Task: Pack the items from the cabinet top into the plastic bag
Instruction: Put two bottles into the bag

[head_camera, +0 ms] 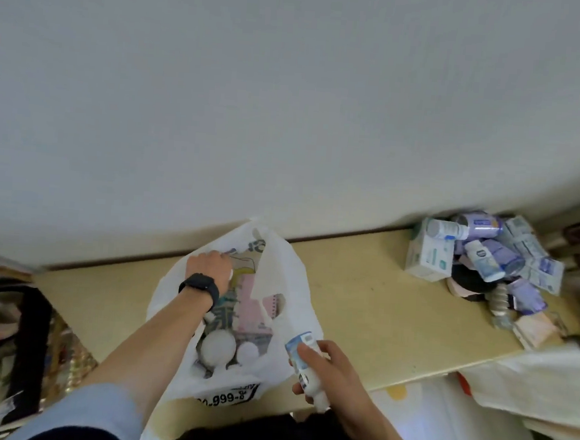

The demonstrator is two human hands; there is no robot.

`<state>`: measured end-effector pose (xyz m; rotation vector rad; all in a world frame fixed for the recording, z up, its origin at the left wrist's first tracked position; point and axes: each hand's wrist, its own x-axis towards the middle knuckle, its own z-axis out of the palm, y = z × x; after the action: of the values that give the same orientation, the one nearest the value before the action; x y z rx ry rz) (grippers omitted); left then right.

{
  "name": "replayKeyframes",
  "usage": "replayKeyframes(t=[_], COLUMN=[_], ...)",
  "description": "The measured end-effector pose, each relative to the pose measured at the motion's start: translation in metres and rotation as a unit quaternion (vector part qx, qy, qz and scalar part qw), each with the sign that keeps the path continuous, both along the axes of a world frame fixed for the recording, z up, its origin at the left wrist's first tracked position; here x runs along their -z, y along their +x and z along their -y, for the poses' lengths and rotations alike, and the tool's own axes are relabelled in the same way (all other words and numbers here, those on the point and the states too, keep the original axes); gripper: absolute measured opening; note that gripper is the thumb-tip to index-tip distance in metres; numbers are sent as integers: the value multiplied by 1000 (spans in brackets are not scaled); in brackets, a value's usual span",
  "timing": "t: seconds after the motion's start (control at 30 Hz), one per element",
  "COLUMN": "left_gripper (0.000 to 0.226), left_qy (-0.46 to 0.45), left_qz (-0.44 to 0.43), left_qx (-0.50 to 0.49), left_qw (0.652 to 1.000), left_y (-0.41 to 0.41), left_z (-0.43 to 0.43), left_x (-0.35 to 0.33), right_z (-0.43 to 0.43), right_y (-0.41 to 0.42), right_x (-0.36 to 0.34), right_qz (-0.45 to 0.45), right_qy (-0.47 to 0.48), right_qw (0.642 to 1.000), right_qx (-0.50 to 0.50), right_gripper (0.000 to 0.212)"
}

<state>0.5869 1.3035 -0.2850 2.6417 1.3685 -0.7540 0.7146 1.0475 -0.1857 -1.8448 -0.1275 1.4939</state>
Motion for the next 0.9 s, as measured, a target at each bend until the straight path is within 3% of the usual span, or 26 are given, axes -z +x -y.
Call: replayKeyframes(t=[0.17, 0.3, 0.37, 0.43, 0.53, 0.6, 0.7, 0.9], left_gripper=[30, 42, 44, 49, 61, 69, 73, 66], left_qy=[-36, -11, 30, 45, -25, -72, -119, -80], left_qz=[30, 120, 172, 181, 159, 140, 151, 212], left_qx=[-23, -18, -45, -98, -218, -266, -300, -294], left_qw=[999, 993, 984, 978, 963, 951, 935, 929], left_y=[-12, -34, -55, -77, -102, -113, -127, -135], left_z=[-1, 10, 26, 47, 72, 84, 94, 89], left_x=[4, -25, -40, -48, -58, -63, -68, -89], right_z=[-7, -36, -58, -83, -119, -137, -150, -152], right_y=[5, 4, 3, -2, -18, -32, -49, -72], right_x=[-1, 5, 17, 30, 51, 67, 87, 116], right_qz=[19, 92, 183, 266, 353, 396, 396, 371], right_qy=[19, 38, 44, 31, 35, 44, 39, -24], right_qw=[999, 983, 942, 876, 784, 744, 756, 793], right_qx=[-28, -156, -279, -402, -509, -536, -519, -483], right_gripper=[33, 20, 28, 43, 51, 53, 52, 58])
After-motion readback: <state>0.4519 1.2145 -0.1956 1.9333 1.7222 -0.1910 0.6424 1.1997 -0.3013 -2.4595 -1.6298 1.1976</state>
